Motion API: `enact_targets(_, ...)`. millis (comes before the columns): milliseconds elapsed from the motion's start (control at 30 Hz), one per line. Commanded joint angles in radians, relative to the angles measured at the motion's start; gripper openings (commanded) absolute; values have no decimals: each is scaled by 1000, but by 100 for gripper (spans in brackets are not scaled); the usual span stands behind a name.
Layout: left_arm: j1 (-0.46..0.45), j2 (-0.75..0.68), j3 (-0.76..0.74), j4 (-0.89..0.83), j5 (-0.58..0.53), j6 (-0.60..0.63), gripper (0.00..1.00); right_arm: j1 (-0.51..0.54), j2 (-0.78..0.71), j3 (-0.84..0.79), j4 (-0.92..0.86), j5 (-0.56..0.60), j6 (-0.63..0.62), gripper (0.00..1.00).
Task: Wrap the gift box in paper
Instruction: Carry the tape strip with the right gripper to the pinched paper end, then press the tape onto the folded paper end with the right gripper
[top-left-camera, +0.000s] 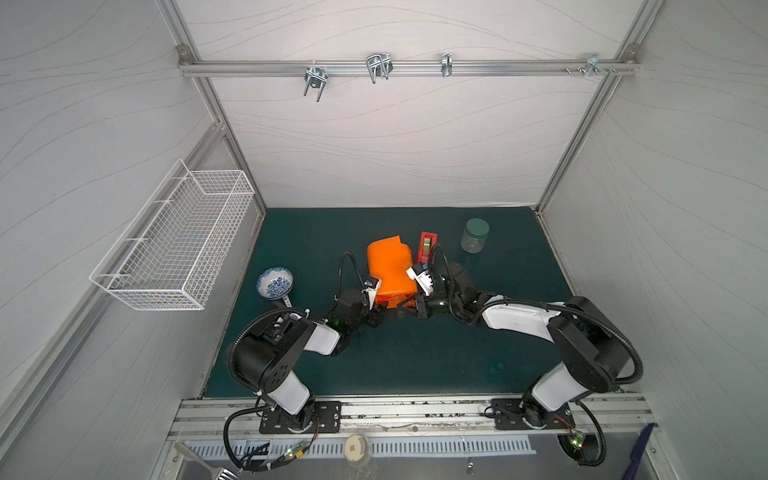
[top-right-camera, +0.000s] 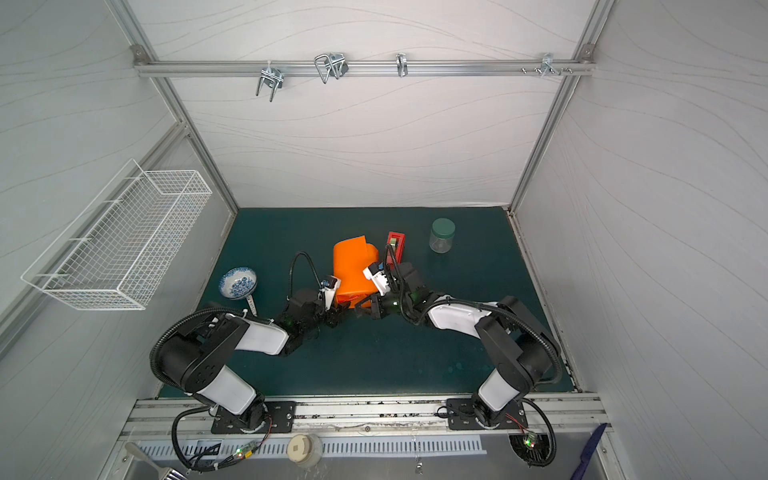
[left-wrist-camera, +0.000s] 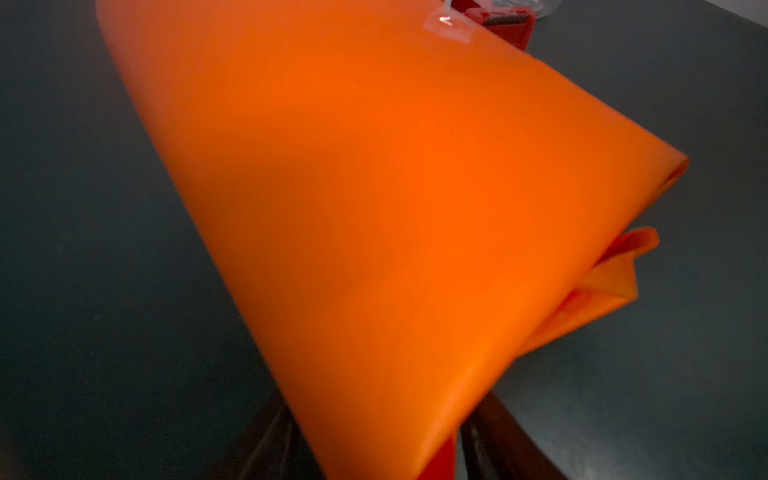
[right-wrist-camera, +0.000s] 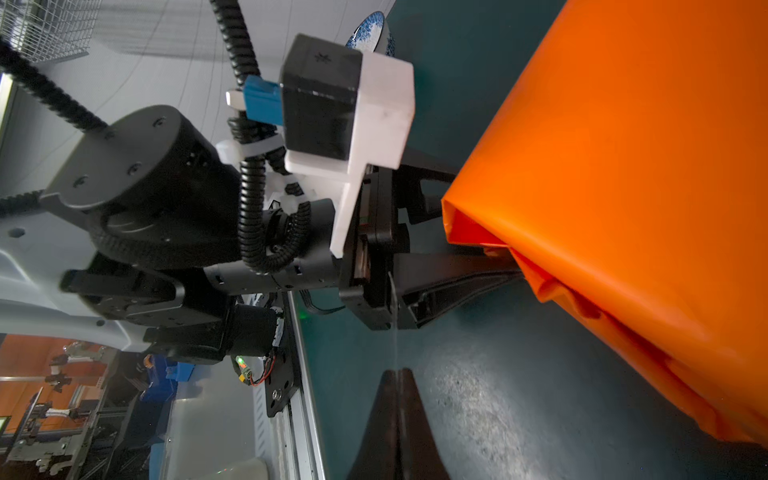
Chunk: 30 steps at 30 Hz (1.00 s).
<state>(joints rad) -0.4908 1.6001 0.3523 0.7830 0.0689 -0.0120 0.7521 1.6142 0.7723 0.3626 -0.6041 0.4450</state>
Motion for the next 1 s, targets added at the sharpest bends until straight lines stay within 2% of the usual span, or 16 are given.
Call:
enact_targets(0,10,0,27,27,8,-5,60,6,38,35,-21,15,-41,0)
enact_targets(400,11,-3,28,25,12,-4,60,-13,94,52,-32,65,-44,0)
enact_targets(967,12,3,27,29,15,-7,60,-36,108,37,-25,78,-39,0)
